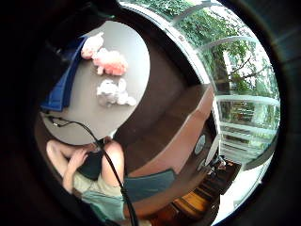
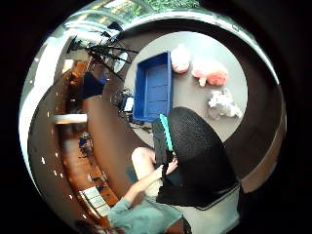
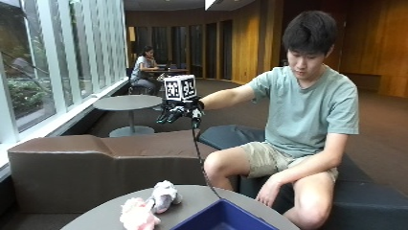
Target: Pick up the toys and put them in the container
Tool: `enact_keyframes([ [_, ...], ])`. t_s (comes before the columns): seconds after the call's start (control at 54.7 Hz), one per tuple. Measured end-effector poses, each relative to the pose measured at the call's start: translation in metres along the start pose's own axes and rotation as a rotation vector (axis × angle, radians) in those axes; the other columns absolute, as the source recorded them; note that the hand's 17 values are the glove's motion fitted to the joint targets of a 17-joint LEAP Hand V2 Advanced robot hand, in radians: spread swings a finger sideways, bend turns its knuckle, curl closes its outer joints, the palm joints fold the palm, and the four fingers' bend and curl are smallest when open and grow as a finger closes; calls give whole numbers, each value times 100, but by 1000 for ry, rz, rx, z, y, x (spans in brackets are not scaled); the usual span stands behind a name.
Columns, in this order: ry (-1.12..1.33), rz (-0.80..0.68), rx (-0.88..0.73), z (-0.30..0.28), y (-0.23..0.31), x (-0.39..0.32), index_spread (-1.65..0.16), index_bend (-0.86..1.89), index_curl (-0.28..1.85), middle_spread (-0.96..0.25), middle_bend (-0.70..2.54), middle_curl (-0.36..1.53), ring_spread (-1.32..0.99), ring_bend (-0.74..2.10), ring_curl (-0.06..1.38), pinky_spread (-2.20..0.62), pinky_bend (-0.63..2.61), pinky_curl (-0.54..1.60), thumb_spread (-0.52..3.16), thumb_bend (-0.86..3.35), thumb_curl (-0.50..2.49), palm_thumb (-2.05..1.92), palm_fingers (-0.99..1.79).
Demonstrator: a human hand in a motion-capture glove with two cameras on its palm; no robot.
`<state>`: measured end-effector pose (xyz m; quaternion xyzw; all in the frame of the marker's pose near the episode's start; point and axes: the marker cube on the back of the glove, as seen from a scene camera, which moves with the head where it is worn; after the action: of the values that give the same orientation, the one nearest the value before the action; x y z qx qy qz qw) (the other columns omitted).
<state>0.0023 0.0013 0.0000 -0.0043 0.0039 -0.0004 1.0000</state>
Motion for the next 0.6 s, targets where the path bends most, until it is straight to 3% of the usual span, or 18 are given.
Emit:
enact_keyframes([
  [0.11, 2, 5, 1, 0, -3, 2, -19, 10, 4, -9, 16, 6, -7, 30, 7, -2, 63, 18, 82, 1, 4, 0, -1],
  [0.238, 25, 14, 2, 0, -8, 5, -23, 12, 8, -9, 18, 11, -9, 35, 11, -2, 70, 23, 111, -1, 9, -1, -5],
  [0.603, 71, 74, -63, 18, -39, 44, -26, 11, 14, -7, 18, 21, -11, 40, 17, -1, 81, 31, 130, -2, 19, -2, -10],
])
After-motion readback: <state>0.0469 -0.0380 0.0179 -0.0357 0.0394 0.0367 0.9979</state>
